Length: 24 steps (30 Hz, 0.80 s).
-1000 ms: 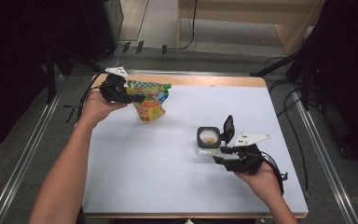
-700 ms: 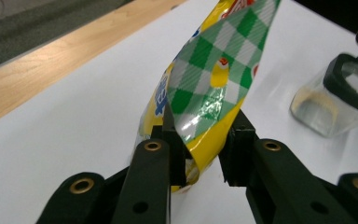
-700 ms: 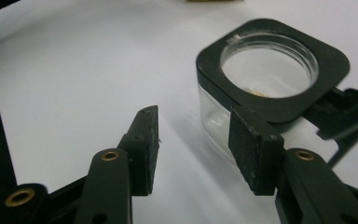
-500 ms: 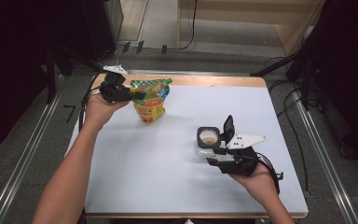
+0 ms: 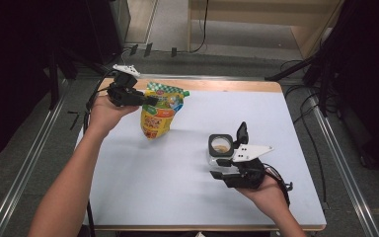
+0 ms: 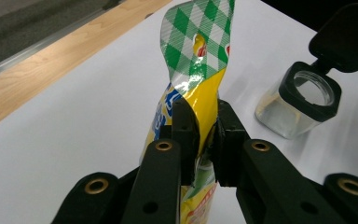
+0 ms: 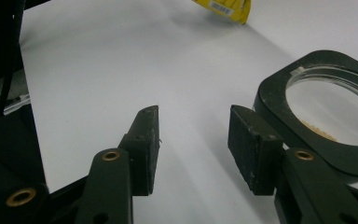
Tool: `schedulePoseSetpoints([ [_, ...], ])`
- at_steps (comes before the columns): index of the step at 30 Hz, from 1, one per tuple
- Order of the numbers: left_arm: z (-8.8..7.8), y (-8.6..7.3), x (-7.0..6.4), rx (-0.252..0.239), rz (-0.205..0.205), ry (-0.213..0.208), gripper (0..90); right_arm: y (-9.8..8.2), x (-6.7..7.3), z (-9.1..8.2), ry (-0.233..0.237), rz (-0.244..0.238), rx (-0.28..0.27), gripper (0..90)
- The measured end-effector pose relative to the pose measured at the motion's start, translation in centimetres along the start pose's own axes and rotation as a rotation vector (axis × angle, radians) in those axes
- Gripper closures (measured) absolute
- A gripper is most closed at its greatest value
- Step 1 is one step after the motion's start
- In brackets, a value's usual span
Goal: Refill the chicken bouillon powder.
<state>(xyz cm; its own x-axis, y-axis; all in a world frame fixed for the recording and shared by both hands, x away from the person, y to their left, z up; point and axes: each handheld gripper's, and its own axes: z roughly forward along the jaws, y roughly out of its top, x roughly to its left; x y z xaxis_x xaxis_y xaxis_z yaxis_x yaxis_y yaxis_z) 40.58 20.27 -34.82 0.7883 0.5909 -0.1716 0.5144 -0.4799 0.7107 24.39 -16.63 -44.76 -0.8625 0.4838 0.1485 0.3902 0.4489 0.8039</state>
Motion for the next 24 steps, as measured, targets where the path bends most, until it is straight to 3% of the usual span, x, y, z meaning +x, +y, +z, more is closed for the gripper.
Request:
schedulePoseSetpoints([
  [9,-0.6,0.0,-1.9,0.014,0.032,-0.037,85.1,0.2,0.4,0.6,0.010,-0.014,0.009,54.9],
  [17,-1.3,-0.3,-3.9,-0.023,0.046,-0.064,85.4,0.3,0.7,1.0,0.013,-0.018,0.007,54.8],
  [24,-0.7,-1.5,-5.2,-0.054,0.047,-0.095,85.9,0.3,0.7,1.4,0.015,-0.021,0.010,54.8],
])
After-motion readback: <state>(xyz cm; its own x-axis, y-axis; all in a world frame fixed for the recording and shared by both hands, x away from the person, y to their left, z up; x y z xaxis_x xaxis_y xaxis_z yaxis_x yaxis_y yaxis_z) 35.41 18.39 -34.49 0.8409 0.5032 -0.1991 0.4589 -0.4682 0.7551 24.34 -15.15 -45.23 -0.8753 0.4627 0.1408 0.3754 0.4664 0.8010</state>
